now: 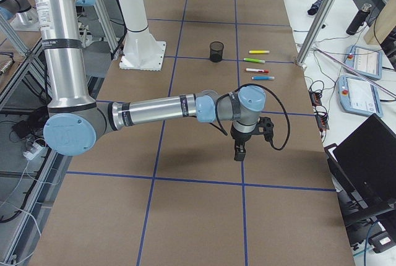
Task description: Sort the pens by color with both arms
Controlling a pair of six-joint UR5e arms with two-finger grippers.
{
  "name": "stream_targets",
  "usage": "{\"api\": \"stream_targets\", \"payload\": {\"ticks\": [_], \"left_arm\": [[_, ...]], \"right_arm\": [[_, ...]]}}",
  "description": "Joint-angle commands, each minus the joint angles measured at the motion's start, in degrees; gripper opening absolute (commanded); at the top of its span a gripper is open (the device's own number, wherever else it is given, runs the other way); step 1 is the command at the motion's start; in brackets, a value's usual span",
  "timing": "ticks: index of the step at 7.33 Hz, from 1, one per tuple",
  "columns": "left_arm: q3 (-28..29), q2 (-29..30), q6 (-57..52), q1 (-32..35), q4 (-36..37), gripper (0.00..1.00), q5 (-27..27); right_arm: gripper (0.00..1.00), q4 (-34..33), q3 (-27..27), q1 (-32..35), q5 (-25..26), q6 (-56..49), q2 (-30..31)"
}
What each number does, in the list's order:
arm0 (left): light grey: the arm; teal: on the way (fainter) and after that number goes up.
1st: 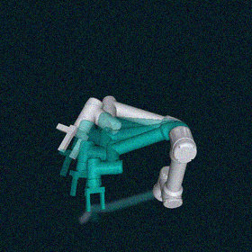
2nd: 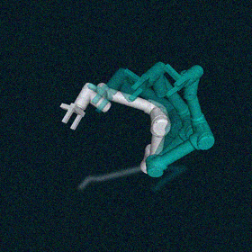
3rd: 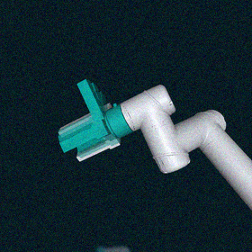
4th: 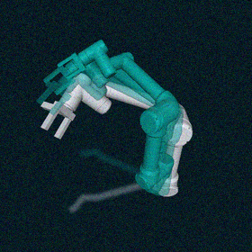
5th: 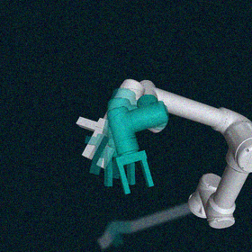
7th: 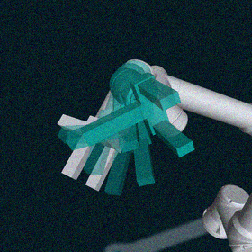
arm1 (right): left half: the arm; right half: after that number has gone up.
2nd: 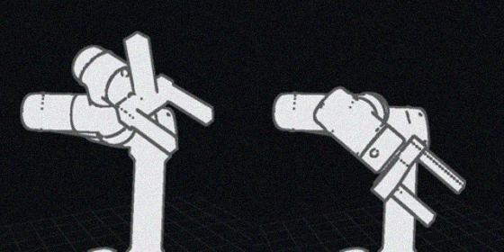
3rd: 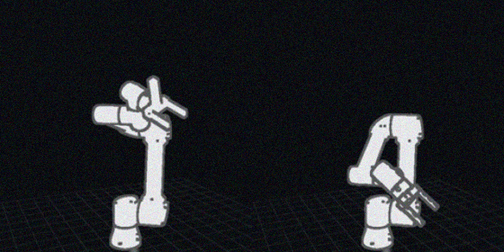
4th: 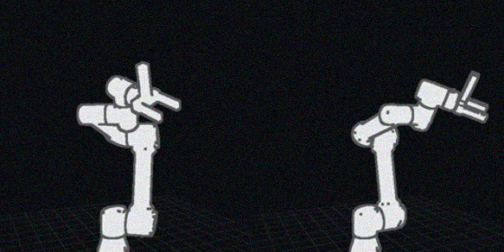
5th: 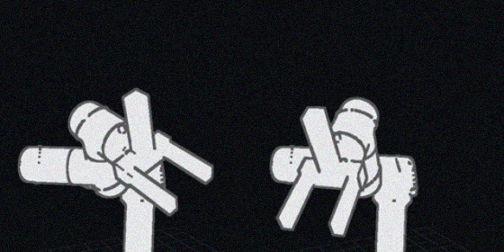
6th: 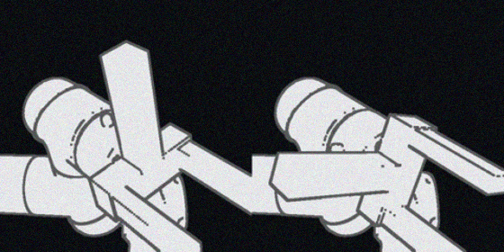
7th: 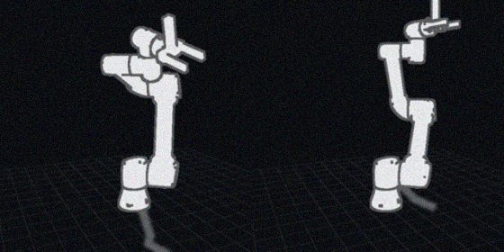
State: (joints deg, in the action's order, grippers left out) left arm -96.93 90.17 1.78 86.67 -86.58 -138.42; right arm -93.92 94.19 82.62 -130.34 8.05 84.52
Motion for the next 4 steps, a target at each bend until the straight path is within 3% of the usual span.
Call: {"api": "stream_targets", "payload": {"ticks": [1,4], "left_arm": [[-0.19,0.79,0.06,-0.01,0.0,1.0,-0.01],[-0.28,0.88,0.06,-0.1,-0.17,1.0,-0.1]], "right_arm": [[1.0,-0.12,-0.68,0.0,0.43,0.12,0.2],[1.0,0.14,-0.68,0.0,0.0,0.21,2.39]]}}
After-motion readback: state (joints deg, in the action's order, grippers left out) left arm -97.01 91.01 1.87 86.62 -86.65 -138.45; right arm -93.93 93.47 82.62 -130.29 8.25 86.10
